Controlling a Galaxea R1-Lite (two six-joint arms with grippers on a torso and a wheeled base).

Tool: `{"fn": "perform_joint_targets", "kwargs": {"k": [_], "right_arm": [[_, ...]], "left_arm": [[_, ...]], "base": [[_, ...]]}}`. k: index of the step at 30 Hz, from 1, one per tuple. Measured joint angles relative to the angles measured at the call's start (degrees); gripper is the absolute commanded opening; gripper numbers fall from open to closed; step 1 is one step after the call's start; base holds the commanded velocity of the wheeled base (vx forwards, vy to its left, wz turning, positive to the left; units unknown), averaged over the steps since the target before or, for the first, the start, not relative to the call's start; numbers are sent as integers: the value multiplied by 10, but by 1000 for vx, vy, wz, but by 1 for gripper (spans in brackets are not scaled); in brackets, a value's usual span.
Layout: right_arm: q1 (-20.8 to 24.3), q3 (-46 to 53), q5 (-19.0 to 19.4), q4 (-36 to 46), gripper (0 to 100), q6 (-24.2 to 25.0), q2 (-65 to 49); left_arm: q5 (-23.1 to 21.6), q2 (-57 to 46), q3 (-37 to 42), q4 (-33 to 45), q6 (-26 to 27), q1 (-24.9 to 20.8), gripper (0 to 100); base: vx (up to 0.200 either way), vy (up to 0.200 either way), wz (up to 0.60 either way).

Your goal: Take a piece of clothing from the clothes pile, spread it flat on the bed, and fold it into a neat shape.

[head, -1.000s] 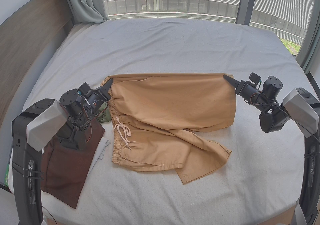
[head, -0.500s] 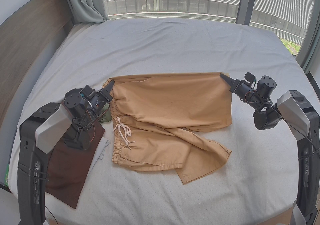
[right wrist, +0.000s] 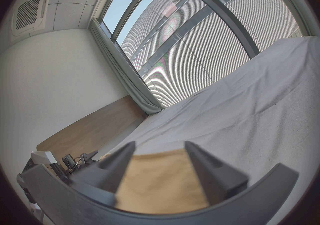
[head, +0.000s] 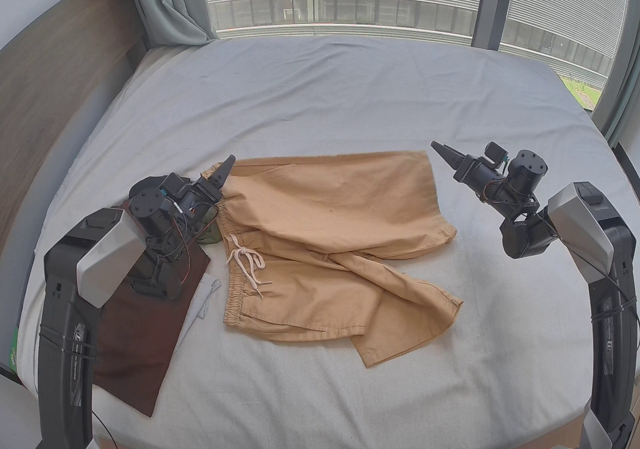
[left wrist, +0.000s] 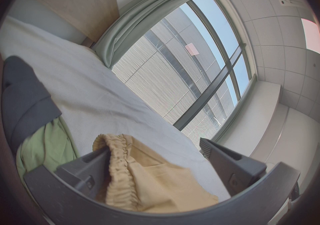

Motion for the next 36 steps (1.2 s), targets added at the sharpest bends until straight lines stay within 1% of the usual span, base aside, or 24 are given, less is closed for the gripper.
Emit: {"fn": "perform_joint_targets", "kwargs": {"k": [7, 14, 18, 21, 25, 29, 31, 33, 36], "right_arm": [[3, 49, -2, -5, 100, -9, -6], [6, 160, -2, -41, 100, -10, -42], [10, 225, -1, -72, 100, -10, -69], [12, 271, -1, -108, 100, -10, -88], [14, 312, -1, -134, 100, -10, -103], [15, 363, -1, -148, 100, -14, -122], [17, 388, -1, -151, 100, -20, -133], [17, 412, -1, -154, 100, -29, -146], [19, 457, -1, -157, 100, -48, -173]], "left_arm": [[0, 1, 19, 8, -14, -4, 100], [1, -4, 47, 3, -14, -5, 100], [0, -19, 96, 0, -8, -3, 100], [-2, -40, 146, -3, 10, 1, 100], [-14, -68, 201, -4, 28, 6, 100], [-38, -112, 283, -4, 45, 15, 100], [-59, -140, 330, -4, 54, 18, 100], [-88, -173, 382, -4, 64, 21, 100], [-155, -240, 463, -4, 77, 30, 100]], "base": [[0, 0, 0], [0, 0, 0], [0, 0, 0], [0, 0, 0], [0, 0, 0], [0, 0, 0], [0, 0, 0], [0, 0, 0], [0, 0, 0]]}}
